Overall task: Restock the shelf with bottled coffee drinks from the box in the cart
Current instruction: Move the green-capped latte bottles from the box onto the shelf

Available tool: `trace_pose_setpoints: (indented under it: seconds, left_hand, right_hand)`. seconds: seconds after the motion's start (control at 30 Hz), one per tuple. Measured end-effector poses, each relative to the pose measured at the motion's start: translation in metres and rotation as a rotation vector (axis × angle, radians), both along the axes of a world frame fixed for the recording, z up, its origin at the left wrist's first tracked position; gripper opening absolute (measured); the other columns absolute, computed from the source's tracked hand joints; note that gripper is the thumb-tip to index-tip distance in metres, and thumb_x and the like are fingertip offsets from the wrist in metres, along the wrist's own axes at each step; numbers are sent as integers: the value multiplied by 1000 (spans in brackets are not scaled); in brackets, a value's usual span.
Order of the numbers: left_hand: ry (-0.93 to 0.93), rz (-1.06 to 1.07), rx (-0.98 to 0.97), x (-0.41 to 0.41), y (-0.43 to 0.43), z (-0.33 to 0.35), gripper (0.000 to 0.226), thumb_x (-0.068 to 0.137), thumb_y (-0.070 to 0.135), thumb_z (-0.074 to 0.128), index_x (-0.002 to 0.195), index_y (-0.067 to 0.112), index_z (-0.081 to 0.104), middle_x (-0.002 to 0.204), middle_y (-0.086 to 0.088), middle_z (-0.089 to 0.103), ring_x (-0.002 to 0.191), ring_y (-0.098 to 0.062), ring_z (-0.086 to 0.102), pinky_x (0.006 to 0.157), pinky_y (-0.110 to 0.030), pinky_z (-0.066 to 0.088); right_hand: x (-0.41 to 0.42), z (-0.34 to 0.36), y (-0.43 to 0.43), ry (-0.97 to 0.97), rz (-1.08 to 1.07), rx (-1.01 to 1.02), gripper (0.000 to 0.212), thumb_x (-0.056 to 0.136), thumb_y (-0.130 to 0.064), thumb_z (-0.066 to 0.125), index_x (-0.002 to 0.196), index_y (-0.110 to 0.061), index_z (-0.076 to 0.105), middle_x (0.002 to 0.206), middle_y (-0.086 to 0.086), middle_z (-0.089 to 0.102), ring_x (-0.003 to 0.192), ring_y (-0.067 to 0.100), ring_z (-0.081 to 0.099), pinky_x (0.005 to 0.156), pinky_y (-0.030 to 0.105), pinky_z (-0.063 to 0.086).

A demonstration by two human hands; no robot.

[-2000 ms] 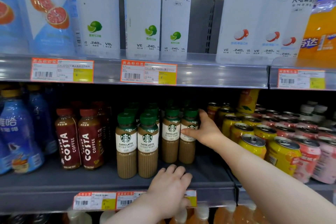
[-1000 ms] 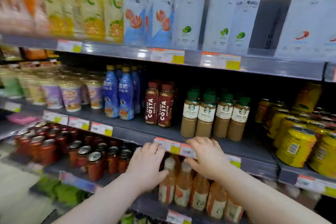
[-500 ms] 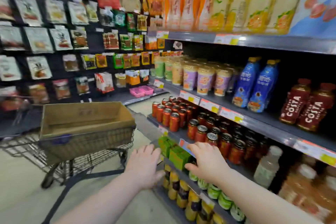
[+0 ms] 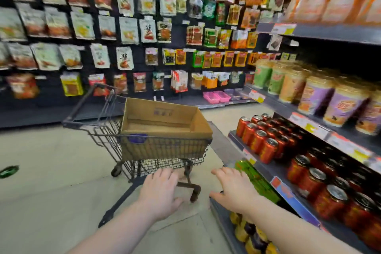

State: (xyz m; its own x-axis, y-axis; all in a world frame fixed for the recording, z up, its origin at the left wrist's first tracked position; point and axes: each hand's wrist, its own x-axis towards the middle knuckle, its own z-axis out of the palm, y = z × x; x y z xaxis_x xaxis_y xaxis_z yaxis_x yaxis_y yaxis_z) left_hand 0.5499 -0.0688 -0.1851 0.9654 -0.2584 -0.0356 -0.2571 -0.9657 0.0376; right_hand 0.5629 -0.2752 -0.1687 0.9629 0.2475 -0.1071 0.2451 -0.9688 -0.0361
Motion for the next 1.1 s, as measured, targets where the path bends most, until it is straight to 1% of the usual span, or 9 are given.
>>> trace_pose_setpoints:
  seconds: [0.1,0.2,0.33,0.47,0.67,0.73,0.83,0.97,1.1]
  left_hand:
    - [12,70,10,37,18,-7,69,87,59,46,142,22,29,147,0,31,135,-23,29,110,-38,27]
    - [26,121,16,83,26,-8,68,87,58,47,142,24,28,146,1,31,136,-23,29,111,-38,26]
    - [47,144,16,148,27,-6,65,86,56,48,139,23,31,144,0,33,134,-23,31,109,-39,29]
    - [61,194,-11,199,32,-9,64,86,55,50,139,23,32,145,0,33,134,-23,31,110,-40,29]
    - [115,253,-30,249,64,-24,68,86,58,50,141,23,30,145,0,33,135,-23,30,111,-39,28]
    - [130,264,-50,271,78,-30,70,85,59,50,141,23,30,145,0,34,135,-23,31,110,-39,29]
    - [159,233,-53,308,98,-40,70,85,58,50,141,22,31,145,-1,35,134,-23,32,110,-39,29]
    - [219,174,-65,360,129,-50,70,86,57,49,143,21,29,147,-2,34,134,-24,32,112,-41,28]
    - [233,112,-72,417,163,-51,67,88,55,50,142,20,31,147,-3,34,136,-23,31,113,-41,26]
  right_hand:
    - [47,-11,21,16,54,13,62,88,-53,49,142,-29,30,145,-1,38,136,24,32,109,40,27]
    - [100,-17,31,37,98,29,63,88,-53,48,142,-28,30,145,-1,38,135,23,32,111,42,25]
    - [171,-16,31,73,115,42,61,88,-50,50,142,-27,31,145,-2,37,135,24,32,112,41,25]
    - [235,-21,35,90,124,48,62,88,-52,50,141,-27,32,144,-2,40,134,22,35,112,42,27]
    - [295,-38,67,158,177,-14,64,89,-53,48,144,-28,27,147,-3,36,136,21,32,114,42,25]
    - [315,-43,81,170,185,-12,63,89,-53,48,143,-29,28,146,-4,36,136,21,32,114,43,25]
    - [344,-51,94,181,152,-20,60,89,-53,48,141,-29,31,144,-4,39,134,21,34,112,42,27]
    - [381,-61,107,240,44,-10,61,88,-52,49,141,-28,31,144,-4,39,134,21,35,111,41,29]
    - [419,-66,125,263,-72,-13,64,88,-52,49,143,-25,29,145,-2,38,133,22,37,110,40,32]
